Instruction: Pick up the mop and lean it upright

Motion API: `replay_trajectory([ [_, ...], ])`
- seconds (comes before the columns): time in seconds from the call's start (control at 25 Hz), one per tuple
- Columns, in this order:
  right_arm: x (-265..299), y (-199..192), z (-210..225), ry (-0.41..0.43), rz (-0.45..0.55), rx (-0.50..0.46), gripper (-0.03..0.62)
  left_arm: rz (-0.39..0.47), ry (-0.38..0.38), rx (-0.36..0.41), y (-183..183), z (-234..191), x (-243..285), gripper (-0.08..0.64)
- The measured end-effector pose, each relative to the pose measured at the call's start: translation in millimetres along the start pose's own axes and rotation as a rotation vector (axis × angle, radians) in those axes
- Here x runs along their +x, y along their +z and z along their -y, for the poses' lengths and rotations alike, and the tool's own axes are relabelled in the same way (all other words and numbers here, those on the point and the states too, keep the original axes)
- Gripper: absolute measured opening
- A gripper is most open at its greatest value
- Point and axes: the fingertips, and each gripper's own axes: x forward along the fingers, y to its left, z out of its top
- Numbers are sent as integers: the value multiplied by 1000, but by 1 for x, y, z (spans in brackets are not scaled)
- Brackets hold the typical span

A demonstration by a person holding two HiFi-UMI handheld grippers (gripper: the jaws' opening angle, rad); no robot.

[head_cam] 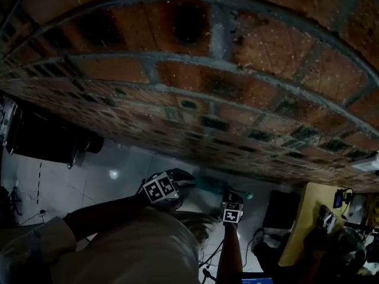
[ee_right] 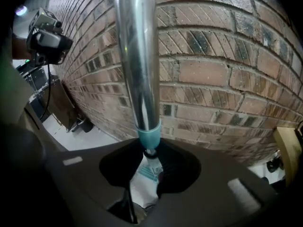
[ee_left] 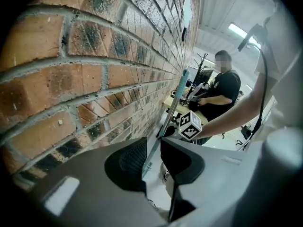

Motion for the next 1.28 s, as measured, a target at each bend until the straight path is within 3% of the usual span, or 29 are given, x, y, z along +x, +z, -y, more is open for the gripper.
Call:
replay_trajectory([
  [0.68,43,-24,4,57,-99,-55,104,5,72,-46,-20,-6,-9,110],
  [1.28,65,-35,11,81,-177,-89,104,30,153,-76,-9,-15,-13,110],
])
